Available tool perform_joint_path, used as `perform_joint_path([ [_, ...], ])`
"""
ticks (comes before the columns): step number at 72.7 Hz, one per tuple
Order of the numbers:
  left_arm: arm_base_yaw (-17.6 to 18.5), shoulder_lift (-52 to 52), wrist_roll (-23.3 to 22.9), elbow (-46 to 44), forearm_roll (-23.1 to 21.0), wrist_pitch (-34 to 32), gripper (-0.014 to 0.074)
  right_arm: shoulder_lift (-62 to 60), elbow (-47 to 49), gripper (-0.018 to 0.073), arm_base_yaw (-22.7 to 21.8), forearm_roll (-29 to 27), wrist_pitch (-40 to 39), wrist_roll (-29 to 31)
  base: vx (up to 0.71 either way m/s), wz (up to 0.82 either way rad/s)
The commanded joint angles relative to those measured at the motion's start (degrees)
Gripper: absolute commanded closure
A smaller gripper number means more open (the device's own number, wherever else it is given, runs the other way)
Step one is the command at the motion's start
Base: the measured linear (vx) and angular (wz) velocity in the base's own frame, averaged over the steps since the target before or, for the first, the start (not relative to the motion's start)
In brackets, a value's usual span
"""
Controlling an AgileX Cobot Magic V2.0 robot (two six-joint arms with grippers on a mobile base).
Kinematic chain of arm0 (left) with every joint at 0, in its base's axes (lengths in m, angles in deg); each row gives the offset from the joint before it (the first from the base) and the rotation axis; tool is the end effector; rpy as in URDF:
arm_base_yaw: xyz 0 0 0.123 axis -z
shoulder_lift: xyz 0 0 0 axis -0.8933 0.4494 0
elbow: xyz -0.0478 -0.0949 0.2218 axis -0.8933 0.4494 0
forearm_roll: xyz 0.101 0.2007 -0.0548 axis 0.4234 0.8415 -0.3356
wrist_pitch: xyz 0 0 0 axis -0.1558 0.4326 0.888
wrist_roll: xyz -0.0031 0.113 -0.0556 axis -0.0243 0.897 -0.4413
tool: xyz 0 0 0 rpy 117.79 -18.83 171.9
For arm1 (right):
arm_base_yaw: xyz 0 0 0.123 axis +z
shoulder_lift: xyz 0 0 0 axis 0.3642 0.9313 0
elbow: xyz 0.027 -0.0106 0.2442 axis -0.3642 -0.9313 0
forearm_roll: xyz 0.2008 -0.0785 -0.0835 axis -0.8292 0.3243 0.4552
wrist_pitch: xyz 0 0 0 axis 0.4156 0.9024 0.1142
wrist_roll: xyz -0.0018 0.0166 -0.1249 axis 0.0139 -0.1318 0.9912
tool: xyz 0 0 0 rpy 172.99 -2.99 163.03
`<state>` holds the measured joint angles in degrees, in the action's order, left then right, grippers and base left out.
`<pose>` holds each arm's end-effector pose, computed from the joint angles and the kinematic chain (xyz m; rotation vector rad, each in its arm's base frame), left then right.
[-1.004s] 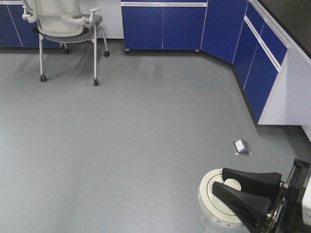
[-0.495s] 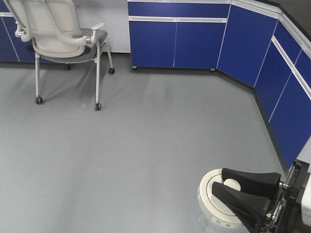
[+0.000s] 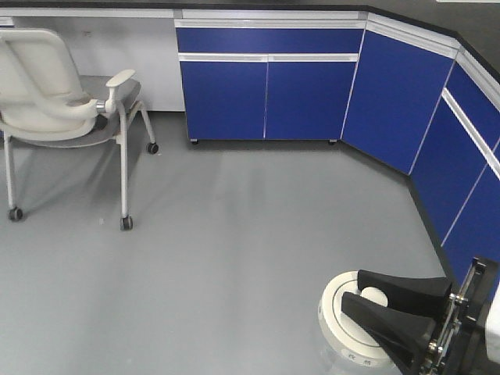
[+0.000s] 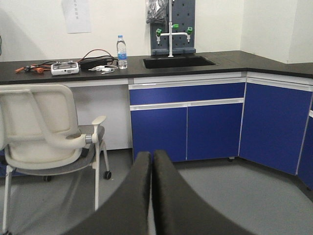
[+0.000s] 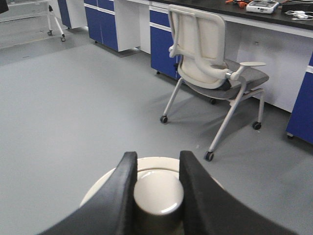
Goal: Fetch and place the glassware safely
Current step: 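Drive the base to the bench below the wall socket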
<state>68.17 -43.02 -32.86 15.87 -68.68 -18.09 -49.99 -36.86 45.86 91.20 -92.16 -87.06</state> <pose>0.1215 -0.0097 0.2639 0.0406 1.5911 -0.0855 0.1344 0.1206 0.2482 -0.7424 1.6292 0.6548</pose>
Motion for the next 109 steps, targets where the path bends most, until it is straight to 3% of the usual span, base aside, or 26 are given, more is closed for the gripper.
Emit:
perform_joint_path([
  [1,-0.01,0.27,-0.29,-1.47,-0.46,-4.18,0.0603,-0.17,1.87,0.056,-0.18,-2.08,-0.95,-0.07,0.5,-0.06],
  [34,-0.01,0.27,-0.29,-1.47,-0.46,-4.18,0.0603,-0.17,1.87,0.056,-0.18,-2.08,-0.9,-0.07,0.44,-0.3],
  [109,-0.01,0.27,-0.29,-1.47,-0.46,-4.18,0.0603,-0.17,1.87,0.056,-0.18,-2.08,-0.95,-0.07,0.23,-0.82],
])
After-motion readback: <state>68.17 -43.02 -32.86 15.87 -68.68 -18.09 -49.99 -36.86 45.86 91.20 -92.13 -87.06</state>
